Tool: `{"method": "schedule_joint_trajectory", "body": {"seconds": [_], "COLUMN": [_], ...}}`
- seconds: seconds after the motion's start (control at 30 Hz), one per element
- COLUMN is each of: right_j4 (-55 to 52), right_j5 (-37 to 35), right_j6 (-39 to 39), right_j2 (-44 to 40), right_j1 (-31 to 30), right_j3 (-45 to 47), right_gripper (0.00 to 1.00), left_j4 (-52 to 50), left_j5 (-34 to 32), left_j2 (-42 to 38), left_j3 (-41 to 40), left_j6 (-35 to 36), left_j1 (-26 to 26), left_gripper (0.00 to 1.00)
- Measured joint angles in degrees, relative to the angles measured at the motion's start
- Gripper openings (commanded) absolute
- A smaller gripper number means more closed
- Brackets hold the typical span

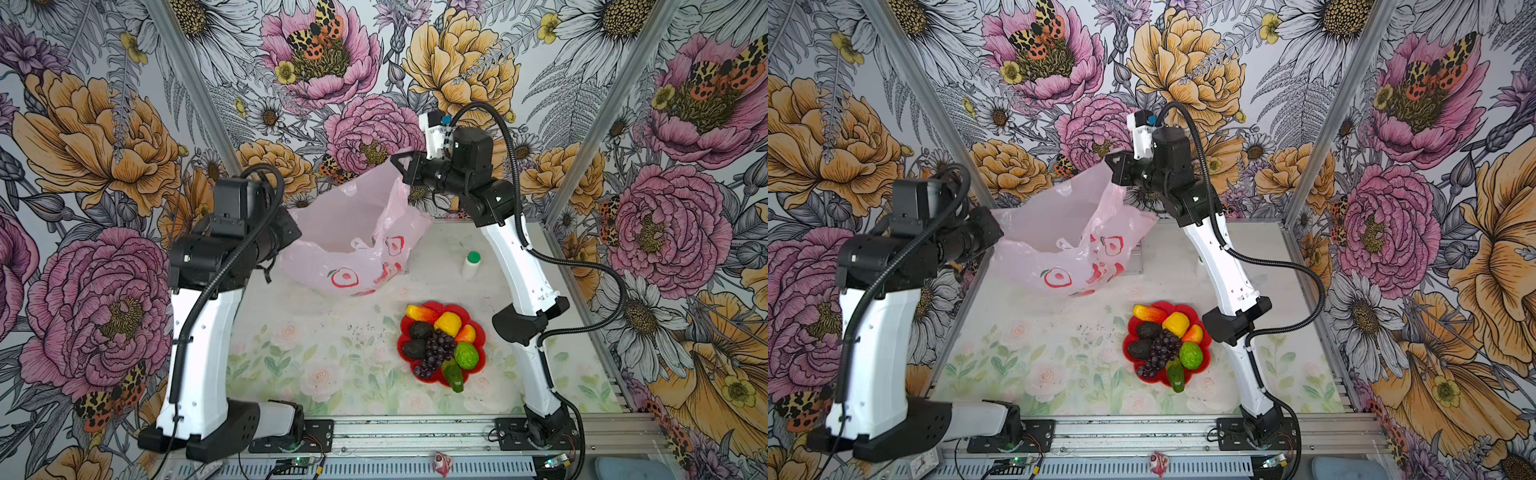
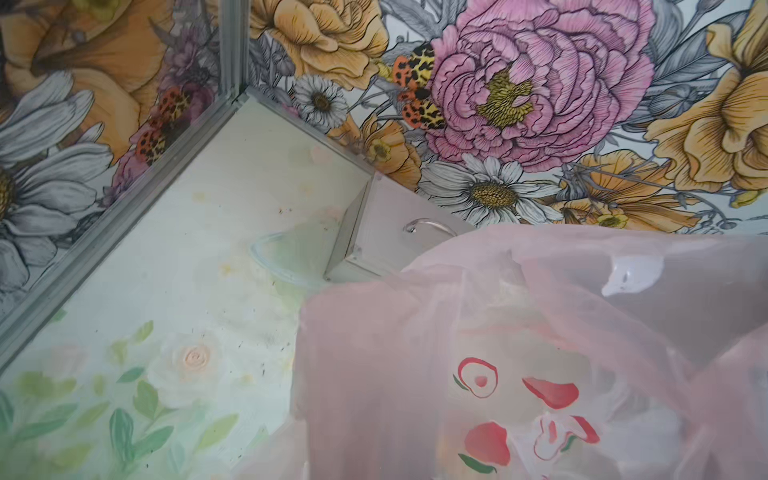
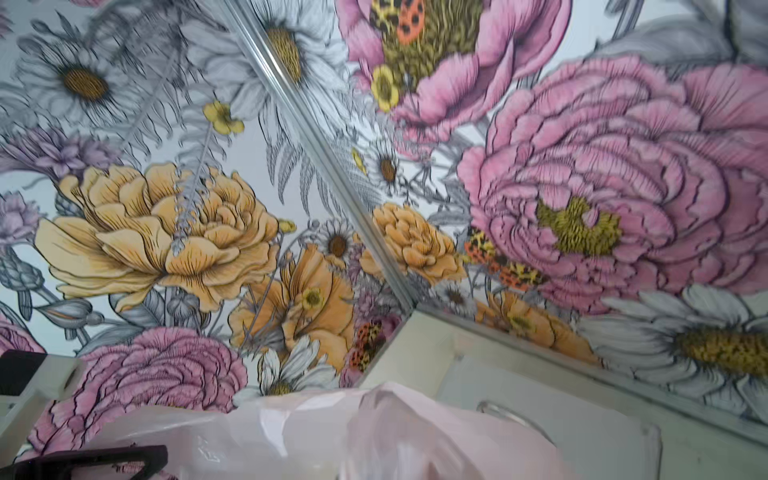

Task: Place the fruits into the plastic bag
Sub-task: Shake the plastic bag at the middle-left of the table.

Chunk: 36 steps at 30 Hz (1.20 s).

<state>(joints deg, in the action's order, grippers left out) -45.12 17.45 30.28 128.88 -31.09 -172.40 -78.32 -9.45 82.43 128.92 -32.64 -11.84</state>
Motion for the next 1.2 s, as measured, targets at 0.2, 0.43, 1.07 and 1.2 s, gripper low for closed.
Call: {"method": "schedule_joint_trajectory", "body": {"seconds": [0.2, 0.43, 1.07, 1.2], "right_j4": [12.33, 23.23, 9.14, 10.75], "right_j5": [-1.62, -1.86, -7.56, -7.41], "right_j6": [-1.44, -5.88, -2.45, -2.47], "right_j2": [-15.80, -39.23, -31.15, -32.28], "right_j1": [-0.57, -7.45, -11.98, -11.78], "right_j3": [16.48, 41.24, 54.18, 50.99], "right_gripper": [0.00, 0.00, 0.00, 0.00], "left_j4": [4.81, 15.17, 5.07, 4.37], "left_j5": [-5.20, -11.89, -14.12, -14.08], "left_j2": [3.15, -25.05, -37.57, -37.44], "left_j3": [24.76, -6.75, -35.28, -37.13], "left_j6": [7.74, 10.23, 1.79, 2.16], "left_j1": [-13.25, -20.57, -17.05, -15.96], "left_gripper": [0.00, 0.00, 0.00, 0.00]}}
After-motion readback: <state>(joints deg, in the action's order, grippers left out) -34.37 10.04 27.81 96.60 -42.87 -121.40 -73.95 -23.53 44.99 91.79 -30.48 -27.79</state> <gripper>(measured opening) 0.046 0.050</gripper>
